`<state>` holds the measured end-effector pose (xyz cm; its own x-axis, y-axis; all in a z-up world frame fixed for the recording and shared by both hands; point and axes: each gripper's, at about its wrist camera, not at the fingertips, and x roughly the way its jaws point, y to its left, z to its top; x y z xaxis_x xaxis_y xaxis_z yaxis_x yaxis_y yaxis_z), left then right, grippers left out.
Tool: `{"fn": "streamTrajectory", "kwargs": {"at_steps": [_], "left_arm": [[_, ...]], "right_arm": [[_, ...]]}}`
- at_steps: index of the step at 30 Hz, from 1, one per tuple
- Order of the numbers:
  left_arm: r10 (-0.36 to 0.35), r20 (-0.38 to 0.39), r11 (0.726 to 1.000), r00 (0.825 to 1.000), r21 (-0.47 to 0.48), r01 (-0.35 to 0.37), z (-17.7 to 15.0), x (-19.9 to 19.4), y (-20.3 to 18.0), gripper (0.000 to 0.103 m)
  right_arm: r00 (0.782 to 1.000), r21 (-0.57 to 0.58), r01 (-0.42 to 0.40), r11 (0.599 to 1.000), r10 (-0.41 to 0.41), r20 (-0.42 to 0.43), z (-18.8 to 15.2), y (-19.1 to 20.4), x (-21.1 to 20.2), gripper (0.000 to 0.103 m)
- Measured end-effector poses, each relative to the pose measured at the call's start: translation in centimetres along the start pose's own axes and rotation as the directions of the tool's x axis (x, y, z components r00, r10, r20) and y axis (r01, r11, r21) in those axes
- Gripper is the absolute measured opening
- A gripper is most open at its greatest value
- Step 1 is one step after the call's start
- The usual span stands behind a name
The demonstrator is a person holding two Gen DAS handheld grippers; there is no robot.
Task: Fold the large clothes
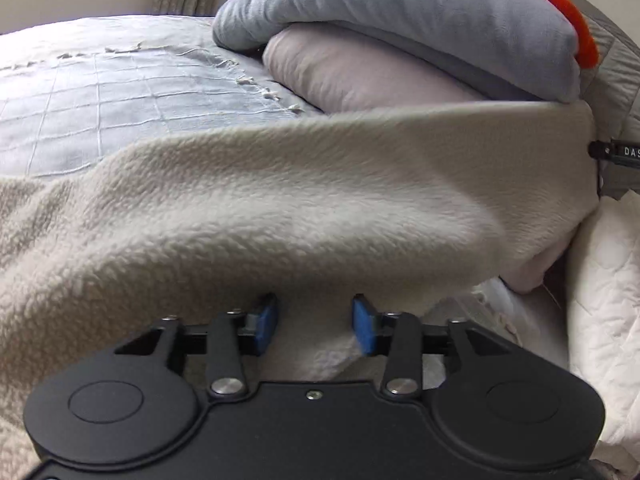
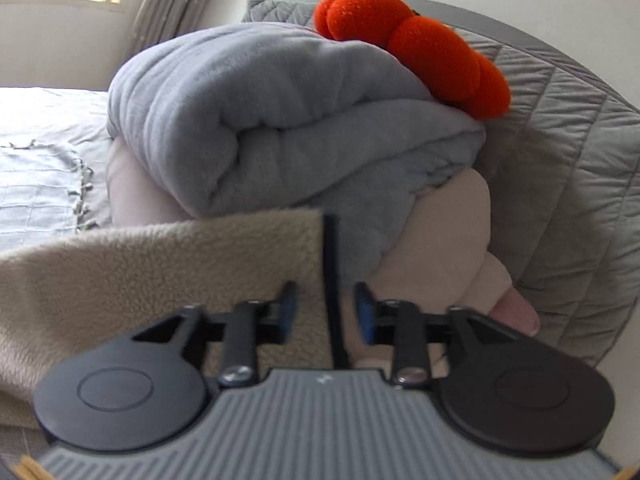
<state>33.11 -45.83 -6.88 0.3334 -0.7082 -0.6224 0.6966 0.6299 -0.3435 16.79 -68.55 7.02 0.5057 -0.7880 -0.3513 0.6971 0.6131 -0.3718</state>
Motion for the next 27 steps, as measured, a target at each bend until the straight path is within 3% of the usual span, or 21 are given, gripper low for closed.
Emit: {"fn": "streamTrajectory", "kwargs": {"at_steps": [1, 2, 6, 9, 11, 14, 16, 18, 20, 21, 22, 23, 24, 26, 27], "left_arm": [[-0.025, -0.002, 1.0, 1.0, 0.017, 0.025, -0.1, -1.1, -0.2, 0.057], [-0.049, 0.009, 0.998, 0.999, 0.04, 0.048, -0.3, -2.4, -0.3, 0.064], [-0.025, 0.079, 0.998, 0.997, 0.054, 0.021, -0.7, -7.4, 1.9, 0.07], [0.05, 0.104, 0.998, 0.993, 0.026, -0.052, -0.5, -10.4, 5.8, 0.07], [0.103, 0.126, 0.994, 0.987, 0.032, -0.108, -0.7, -12.5, 8.2, 0.07], [0.168, 0.142, 0.985, 0.975, 0.009, -0.171, -1.5, -15.5, 12.0, 0.07], [0.2, 0.116, 0.98, 0.973, -0.021, -0.199, -2.4, -16.2, 14.5, 0.07], [0.234, 0.094, 0.972, 0.968, -0.035, -0.232, -3.7, -16.5, 16.4, 0.07], [0.252, 0.08, 0.968, 0.965, -0.046, -0.248, -5.1, -17.1, 18.0, 0.07], [0.243, 0.082, 0.97, 0.967, -0.052, -0.239, -5.8, -17.4, 18.8, 0.07], [0.215, 0.103, 0.976, 0.971, -0.05, -0.211, -6.6, -17.9, 19.3, 0.07], [0.203, 0.121, 0.979, 0.972, -0.048, -0.198, -7.1, -18.3, 19.6, 0.07], [0.216, 0.128, 0.976, 0.968, -0.052, -0.211, -7.6, -18.9, 19.9, 0.07], [0.209, 0.14, 0.977, 0.968, -0.063, -0.202, -8.3, -20.2, 20.3, 0.07], [0.229, 0.14, 0.973, 0.963, -0.073, -0.22, -8.5, -21.0, 20.3, 0.07]], "right_arm": [[1.0, -0.003, -0.009, 1.0, 0.009, 0.015, -0.1, -0.2, -0.7, 0.063], [0.999, -0.007, -0.028, 1.0, 0.029, 0.028, -0.2, -0.4, -1.5, 0.069], [0.989, 0.031, -0.146, 0.989, 0.145, 0.027, 0.4, -0.7, -4.4, 0.069], [0.956, 0.07, -0.294, 0.953, 0.292, 0.034, 0.7, 1.2, -6.5, 0.069], [0.91, 0.079, -0.414, 0.907, 0.413, 0.029, 0.5, 3.8, -7.5, 0.069], [0.806, 0.082, -0.59, 0.803, 0.592, 0.008, -0.3, 9.5, -8.6, 0.067], [0.731, 0.073, -0.679, 0.731, 0.682, -0.029, -1.0, 14.3, -9.0, 0.056], [0.676, 0.042, -0.732, 0.68, 0.733, -0.078, -1.9, 19.1, -9.1, 0.05], [0.647, 0.021, -0.755, 0.655, 0.751, -0.134, -3.1, 23.2, -8.9, 0.045], [0.651, 0.012, -0.749, 0.662, 0.74, -0.172, -3.9, 25.2, -8.7, 0.044], [0.673, -0.011, -0.727, 0.686, 0.71, -0.206, -4.7, 26.5, -8.0, 0.044], [0.723, -0.055, -0.674, 0.736, 0.643, -0.251, -6.1, 27.8, -7.1, 0.043], [0.73, -0.063, -0.671, 0.739, 0.644, -0.228, -7.1, 27.7, -6.3, 0.044], [0.72, 0.06, -0.667, 0.742, 0.664, -0.201, -7.5, 25.9, -5.1, 0.044], [0.739, 0.111, -0.633, 0.766, 0.641, -0.207, -7.3, 24.9, -4.7, 0.043]]}}
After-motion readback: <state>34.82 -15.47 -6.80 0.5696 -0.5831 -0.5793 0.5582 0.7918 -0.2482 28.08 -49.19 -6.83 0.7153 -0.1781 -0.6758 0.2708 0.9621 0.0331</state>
